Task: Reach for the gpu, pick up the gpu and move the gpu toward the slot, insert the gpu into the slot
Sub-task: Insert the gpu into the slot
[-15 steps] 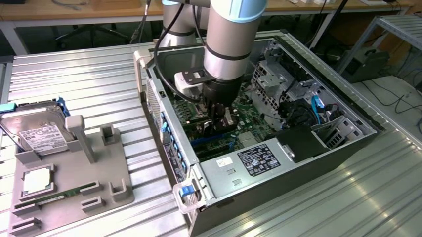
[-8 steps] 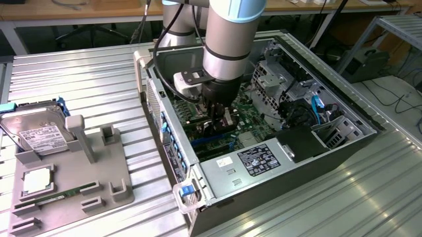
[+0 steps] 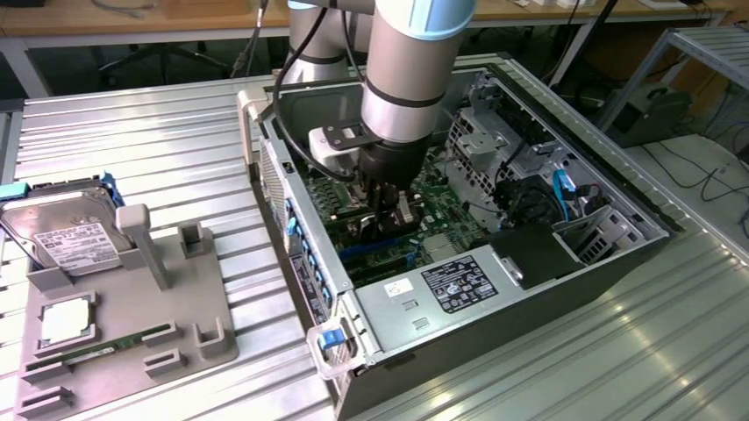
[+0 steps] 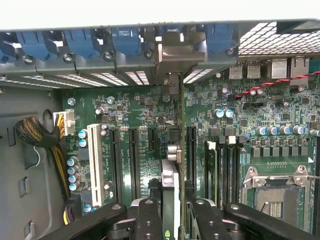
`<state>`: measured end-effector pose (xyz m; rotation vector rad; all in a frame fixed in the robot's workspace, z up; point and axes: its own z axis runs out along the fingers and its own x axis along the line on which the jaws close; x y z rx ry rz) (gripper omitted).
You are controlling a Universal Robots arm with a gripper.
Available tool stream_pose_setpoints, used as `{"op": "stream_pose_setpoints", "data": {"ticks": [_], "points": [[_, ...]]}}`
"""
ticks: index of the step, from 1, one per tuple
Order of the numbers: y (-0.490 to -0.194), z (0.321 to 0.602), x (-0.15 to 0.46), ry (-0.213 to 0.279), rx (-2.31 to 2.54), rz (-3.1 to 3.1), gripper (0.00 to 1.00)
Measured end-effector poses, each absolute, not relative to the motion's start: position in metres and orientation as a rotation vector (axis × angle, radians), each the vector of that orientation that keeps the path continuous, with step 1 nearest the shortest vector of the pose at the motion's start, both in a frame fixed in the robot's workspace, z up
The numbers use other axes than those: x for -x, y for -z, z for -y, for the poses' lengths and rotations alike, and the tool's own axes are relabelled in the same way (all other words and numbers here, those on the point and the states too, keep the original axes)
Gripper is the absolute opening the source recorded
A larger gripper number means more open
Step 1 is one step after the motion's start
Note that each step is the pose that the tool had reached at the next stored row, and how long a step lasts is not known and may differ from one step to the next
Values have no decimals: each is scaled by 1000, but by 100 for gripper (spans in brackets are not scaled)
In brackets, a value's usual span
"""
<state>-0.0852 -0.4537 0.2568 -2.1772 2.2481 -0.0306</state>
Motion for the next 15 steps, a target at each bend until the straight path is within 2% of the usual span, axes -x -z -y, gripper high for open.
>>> {"op": "stream_pose_setpoints", "data": {"ticks": [15], "points": [[-251, 454, 85, 31, 2177, -2248, 27]]}}
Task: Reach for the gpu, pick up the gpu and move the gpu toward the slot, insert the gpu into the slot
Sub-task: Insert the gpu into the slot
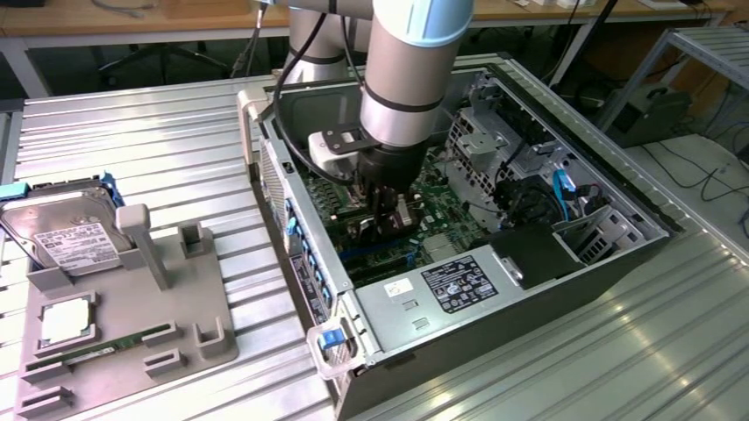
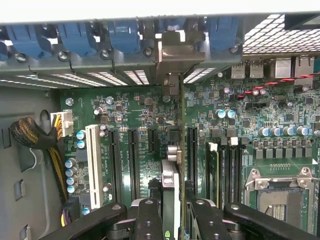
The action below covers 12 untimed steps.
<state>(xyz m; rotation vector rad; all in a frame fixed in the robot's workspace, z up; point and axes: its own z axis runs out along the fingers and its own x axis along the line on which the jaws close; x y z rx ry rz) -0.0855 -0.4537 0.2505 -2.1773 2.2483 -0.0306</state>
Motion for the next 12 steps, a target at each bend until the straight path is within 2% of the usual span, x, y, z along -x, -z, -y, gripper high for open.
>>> {"op": "stream_pose_setpoints", "data": {"ticks": [12], "points": [[-250, 453, 85, 30, 2177, -2248, 27]]}}
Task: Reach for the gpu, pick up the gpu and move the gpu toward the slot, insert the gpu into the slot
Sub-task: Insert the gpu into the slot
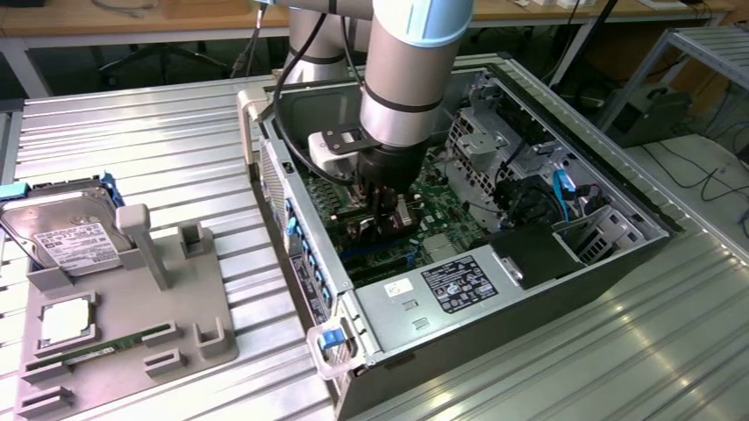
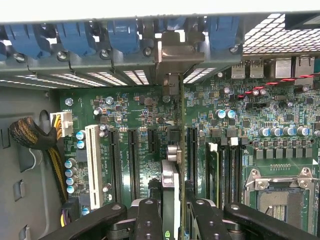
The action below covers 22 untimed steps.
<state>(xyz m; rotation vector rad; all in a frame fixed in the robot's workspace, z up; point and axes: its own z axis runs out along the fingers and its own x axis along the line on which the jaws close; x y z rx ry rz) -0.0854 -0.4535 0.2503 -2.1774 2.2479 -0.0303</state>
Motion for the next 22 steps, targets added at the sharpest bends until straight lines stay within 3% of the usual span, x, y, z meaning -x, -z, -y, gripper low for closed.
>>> {"op": "stream_pose_setpoints", "data": {"ticks": [22], "points": [[-252, 452, 86, 31, 2179, -2246, 27]]}}
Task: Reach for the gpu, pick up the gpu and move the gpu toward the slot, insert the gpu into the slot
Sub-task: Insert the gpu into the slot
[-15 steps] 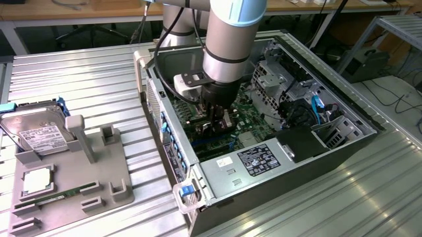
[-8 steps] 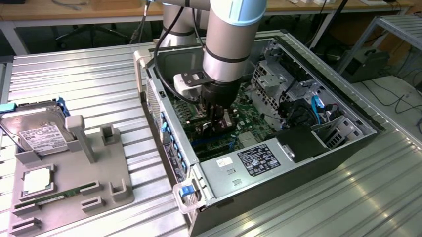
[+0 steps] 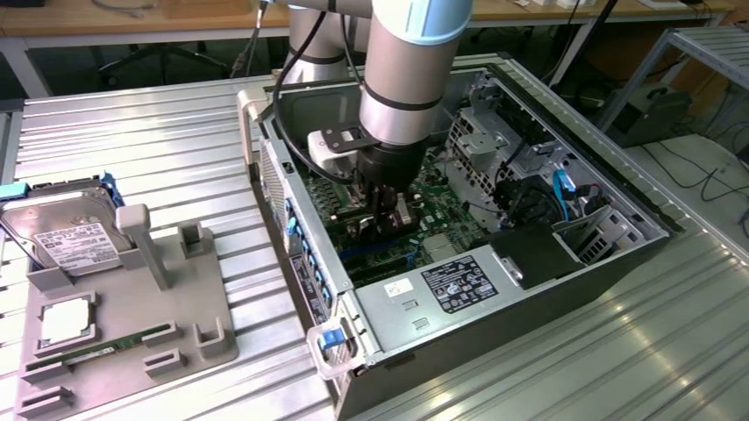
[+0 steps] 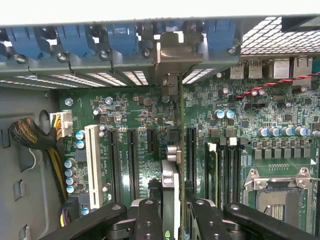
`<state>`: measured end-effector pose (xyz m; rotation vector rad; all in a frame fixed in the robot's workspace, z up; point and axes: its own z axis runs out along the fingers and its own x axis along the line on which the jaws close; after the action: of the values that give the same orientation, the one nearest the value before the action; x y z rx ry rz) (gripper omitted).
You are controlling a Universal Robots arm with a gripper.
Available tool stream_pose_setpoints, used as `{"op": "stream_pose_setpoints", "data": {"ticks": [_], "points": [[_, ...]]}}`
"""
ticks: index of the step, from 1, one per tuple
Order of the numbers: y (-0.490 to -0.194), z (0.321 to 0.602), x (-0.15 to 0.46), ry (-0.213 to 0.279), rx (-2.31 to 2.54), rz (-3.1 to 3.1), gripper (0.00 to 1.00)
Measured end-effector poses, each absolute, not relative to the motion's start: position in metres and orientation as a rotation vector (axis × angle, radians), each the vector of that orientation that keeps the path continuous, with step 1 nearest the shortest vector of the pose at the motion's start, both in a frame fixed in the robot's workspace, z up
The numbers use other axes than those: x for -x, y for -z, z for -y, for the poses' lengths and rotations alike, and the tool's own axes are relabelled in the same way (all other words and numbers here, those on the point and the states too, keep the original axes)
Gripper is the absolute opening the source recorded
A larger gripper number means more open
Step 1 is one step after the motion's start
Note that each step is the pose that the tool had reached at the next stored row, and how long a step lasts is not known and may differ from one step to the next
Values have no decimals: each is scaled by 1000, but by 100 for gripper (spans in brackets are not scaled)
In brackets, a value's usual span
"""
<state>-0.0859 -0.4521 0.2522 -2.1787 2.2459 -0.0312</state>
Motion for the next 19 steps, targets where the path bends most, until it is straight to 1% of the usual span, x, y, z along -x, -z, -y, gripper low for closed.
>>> {"op": "stream_pose_setpoints", "data": {"ticks": [19], "points": [[-250, 452, 88, 30, 2179, -2245, 27]]}}
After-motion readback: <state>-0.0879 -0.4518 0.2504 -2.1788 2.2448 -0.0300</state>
